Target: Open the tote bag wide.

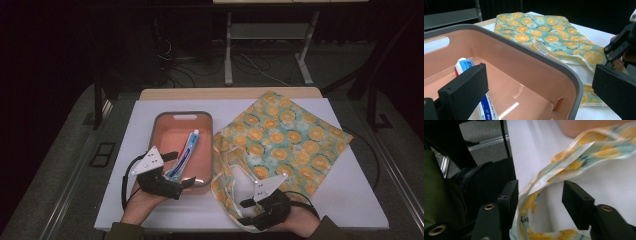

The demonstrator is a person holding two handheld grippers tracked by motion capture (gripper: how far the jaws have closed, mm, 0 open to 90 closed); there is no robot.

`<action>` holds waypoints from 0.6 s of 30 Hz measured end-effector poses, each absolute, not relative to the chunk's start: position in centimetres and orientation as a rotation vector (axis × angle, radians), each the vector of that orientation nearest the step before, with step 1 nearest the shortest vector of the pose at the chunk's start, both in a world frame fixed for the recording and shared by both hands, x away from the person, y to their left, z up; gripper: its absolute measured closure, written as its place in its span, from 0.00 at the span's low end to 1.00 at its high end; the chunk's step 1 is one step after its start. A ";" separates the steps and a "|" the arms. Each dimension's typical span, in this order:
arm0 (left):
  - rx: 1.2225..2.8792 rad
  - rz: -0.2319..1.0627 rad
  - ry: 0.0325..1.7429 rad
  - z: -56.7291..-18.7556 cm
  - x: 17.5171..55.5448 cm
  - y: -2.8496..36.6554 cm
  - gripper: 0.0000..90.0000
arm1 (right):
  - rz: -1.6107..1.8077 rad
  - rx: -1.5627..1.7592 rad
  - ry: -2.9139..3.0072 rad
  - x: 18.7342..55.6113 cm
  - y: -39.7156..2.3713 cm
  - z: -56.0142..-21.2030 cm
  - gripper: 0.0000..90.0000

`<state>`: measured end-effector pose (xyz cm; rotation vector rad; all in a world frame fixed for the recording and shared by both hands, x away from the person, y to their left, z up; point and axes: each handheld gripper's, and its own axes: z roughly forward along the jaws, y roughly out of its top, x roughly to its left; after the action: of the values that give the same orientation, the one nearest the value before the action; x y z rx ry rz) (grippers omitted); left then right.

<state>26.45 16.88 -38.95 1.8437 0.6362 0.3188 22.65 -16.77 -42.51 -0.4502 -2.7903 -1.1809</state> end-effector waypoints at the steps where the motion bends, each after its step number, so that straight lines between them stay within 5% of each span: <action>1: 1.845 0.318 0.636 -39.0 26.4 16.9 0.00 | -1.172 -0.447 -2.786 22.7 -16.6 -42.7 0.62; 2: 1.845 0.318 0.637 -39.0 26.4 16.9 0.00 | -1.172 -0.447 -2.786 22.7 -16.6 -42.7 0.62; 4: 1.844 0.317 0.637 -38.9 26.4 16.9 0.00 | -1.166 -0.441 -2.787 22.8 -16.3 -42.9 0.85; 7: 1.848 0.319 0.634 -38.9 26.4 16.8 0.00 | -1.214 -0.455 -2.787 23.1 -16.6 -42.4 0.96; 18: 1.846 0.318 0.636 -38.9 26.4 16.8 0.00 | -1.425 -0.720 -2.821 26.8 -21.9 -39.3 0.98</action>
<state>26.44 16.85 -38.95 1.8464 0.6362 0.3185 26.79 -21.93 -39.32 -0.7203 -2.8215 -1.4253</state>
